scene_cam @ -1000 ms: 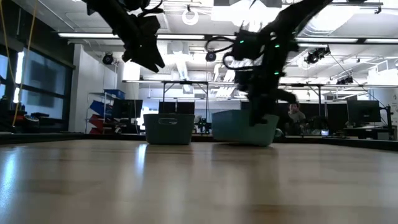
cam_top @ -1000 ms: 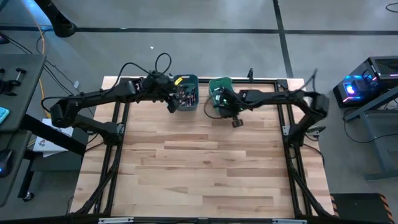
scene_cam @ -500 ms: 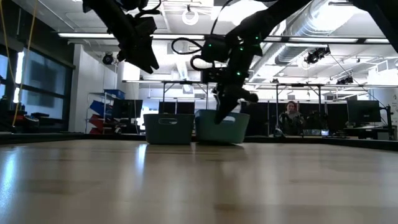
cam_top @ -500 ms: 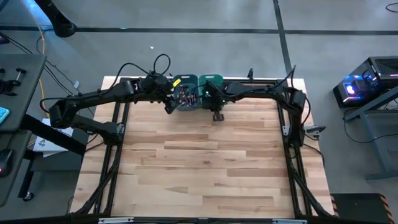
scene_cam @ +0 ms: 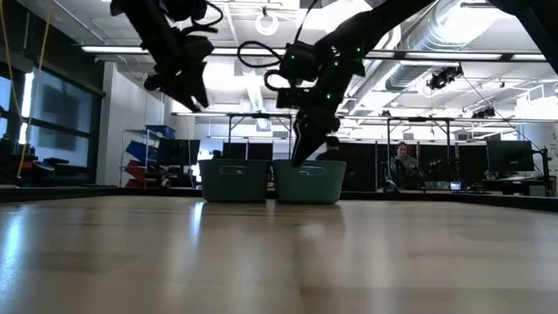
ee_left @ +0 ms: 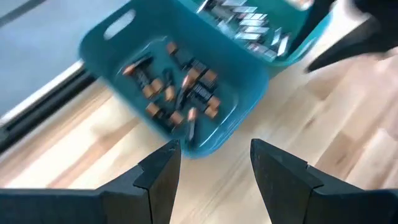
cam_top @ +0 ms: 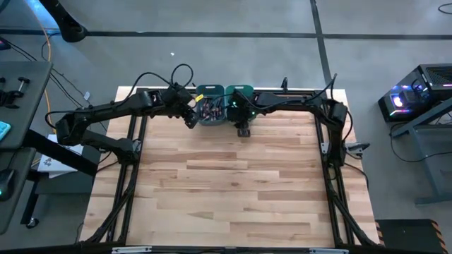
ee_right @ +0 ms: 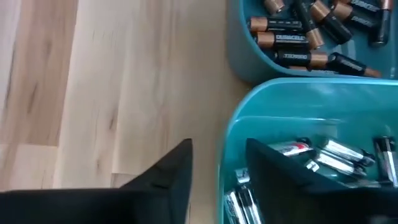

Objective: Sort batteries
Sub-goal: Adjust the blue bin

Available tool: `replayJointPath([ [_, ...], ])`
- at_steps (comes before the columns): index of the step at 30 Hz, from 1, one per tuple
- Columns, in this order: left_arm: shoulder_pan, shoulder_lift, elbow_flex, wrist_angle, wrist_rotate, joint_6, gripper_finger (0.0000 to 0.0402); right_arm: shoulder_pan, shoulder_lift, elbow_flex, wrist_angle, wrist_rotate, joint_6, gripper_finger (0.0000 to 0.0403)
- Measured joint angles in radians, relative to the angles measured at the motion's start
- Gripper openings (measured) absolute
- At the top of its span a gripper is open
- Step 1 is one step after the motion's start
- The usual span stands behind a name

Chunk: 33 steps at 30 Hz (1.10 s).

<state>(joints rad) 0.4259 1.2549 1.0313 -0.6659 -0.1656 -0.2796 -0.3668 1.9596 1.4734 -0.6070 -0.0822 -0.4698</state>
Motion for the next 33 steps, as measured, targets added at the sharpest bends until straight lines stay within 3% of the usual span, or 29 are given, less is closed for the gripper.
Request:
replayJointPath([
  [5, 0.023, 0.001, -0.002, -0.1, -0.023, -0.075, 0.0187, -0.004, -0.059, 0.06, -0.041, -0.003, 0.076, 0.0181],
  [13, 0.217, 0.011, -0.103, -0.138, 0.071, -0.308, 0.0154, -0.055, -0.278, 0.103, -0.061, 0.003, 0.246, 0.019],
  [19, 0.344, 0.091, -0.226, 0.133, 0.082, -0.229, 0.0118, -0.121, -0.407, 0.101, -0.172, 0.027, 0.34, 0.019],
  [25, 0.362, 0.271, -0.243, 0.491, 0.135, -0.18, 0.0074, -0.138, -0.482, 0.1, -0.219, 0.115, 0.388, 0.019],
  [33, 0.355, 0.453, -0.16, 0.588, 0.133, -0.188, 0.0032, -0.137, -0.549, 0.1, -0.288, 0.142, 0.476, 0.019],
])
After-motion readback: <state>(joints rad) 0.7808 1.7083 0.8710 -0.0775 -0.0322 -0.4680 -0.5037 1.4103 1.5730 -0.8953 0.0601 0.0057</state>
